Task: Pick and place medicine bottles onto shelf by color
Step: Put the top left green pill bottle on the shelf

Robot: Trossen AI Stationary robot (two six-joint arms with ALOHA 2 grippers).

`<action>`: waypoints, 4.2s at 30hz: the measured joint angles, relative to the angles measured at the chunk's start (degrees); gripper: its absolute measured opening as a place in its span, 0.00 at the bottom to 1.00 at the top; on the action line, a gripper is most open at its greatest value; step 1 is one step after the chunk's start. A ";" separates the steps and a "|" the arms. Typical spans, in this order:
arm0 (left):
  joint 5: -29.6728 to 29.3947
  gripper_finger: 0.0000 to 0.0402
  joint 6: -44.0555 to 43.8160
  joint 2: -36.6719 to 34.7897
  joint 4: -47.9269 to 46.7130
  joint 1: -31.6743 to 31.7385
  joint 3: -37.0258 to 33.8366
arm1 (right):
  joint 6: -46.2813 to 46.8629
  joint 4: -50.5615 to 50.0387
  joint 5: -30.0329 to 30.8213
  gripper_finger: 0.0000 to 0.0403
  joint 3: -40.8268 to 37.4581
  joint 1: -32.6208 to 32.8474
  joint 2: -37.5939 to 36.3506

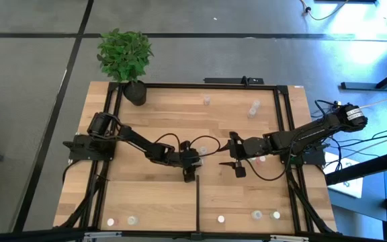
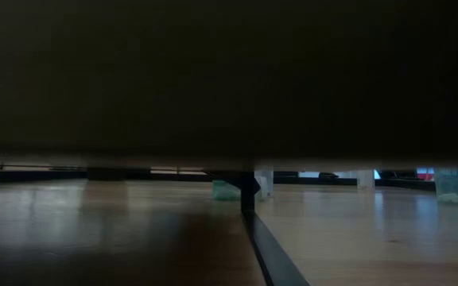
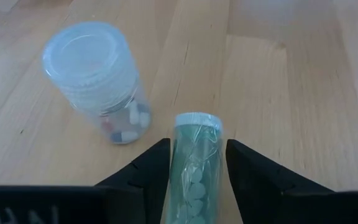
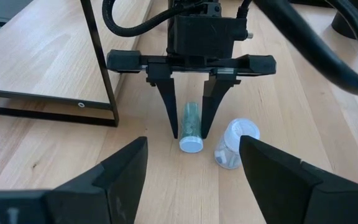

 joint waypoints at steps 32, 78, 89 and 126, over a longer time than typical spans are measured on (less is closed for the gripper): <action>-0.65 0.19 4.72 -4.47 -3.79 -0.03 -0.58 | 0.00 0.02 0.01 0.64 0.04 0.01 0.00; -31.45 0.19 -6.38 -38.67 -26.36 -13.07 -3.18 | -0.22 0.83 0.01 0.64 0.04 -0.14 0.00; -45.96 0.19 -17.02 -41.94 -14.78 -23.62 -16.00 | -0.21 0.82 0.00 0.64 0.04 -0.14 0.00; -26.21 0.19 8.98 -39.19 27.43 -15.76 -28.32 | -0.22 0.81 0.01 0.64 0.02 -0.17 0.00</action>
